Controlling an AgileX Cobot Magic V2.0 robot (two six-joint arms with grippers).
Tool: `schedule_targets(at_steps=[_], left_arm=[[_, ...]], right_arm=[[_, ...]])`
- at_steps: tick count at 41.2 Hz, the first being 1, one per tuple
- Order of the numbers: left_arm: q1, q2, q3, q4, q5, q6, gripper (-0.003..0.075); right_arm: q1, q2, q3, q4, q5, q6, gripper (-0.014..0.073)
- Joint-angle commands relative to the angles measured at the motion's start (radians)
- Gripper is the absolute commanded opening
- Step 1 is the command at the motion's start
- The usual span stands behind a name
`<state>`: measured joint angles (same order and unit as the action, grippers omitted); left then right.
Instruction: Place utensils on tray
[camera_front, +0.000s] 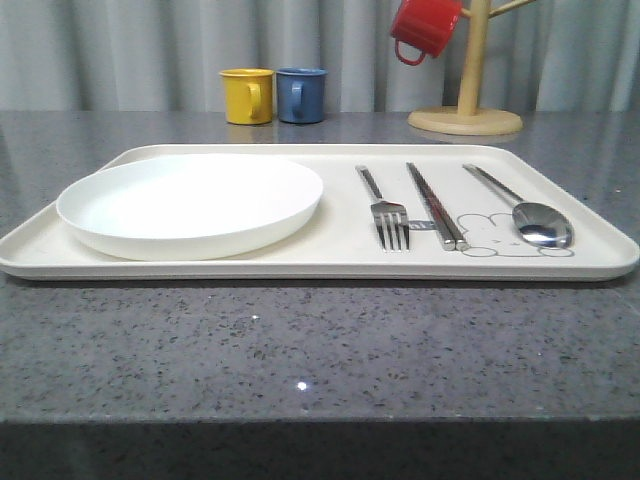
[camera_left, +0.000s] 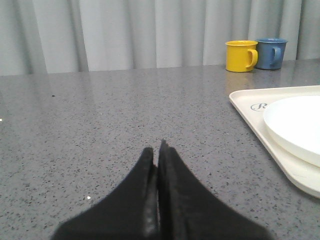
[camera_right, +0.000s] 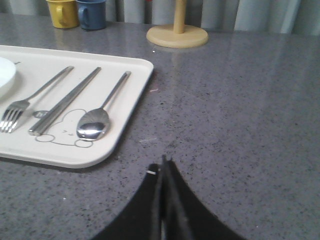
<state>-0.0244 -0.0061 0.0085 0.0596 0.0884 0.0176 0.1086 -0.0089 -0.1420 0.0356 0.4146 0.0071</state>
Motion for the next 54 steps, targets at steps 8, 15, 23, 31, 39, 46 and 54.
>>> schedule_targets(at_steps=[8,15,23,31,39,46,54], left_arm=[[-0.007,-0.024,-0.001,0.000,-0.080,0.000,-0.0018],[-0.007,-0.024,-0.001,0.000,-0.080,0.000,-0.0018],[-0.007,-0.024,-0.001,0.000,-0.080,0.000,-0.0018],[-0.007,-0.024,-0.001,0.000,-0.080,0.000,-0.0018],[-0.007,-0.024,-0.001,0.000,-0.080,0.000,-0.0018],[-0.007,-0.024,-0.001,0.000,-0.080,0.000,-0.0018],[-0.007,-0.024,-0.001,0.000,-0.080,0.000,-0.0018]], right_arm=[[-0.070,-0.018,0.170,-0.009,-0.406,-0.007,-0.0068],[-0.070,-0.018,0.168,-0.009,-0.409,-0.007,-0.0068],[-0.070,-0.018,0.168,-0.009,-0.409,-0.007,-0.0068],[-0.070,-0.018,0.168,0.009,-0.438,-0.007,-0.0068],[-0.074,-0.018,0.168,0.043,-0.458,-0.007,-0.0068],[-0.074,-0.018,0.168,0.043,-0.457,-0.007,-0.0068],[-0.090,-0.018,0.168,0.043,-0.457,-0.007,-0.0068]])
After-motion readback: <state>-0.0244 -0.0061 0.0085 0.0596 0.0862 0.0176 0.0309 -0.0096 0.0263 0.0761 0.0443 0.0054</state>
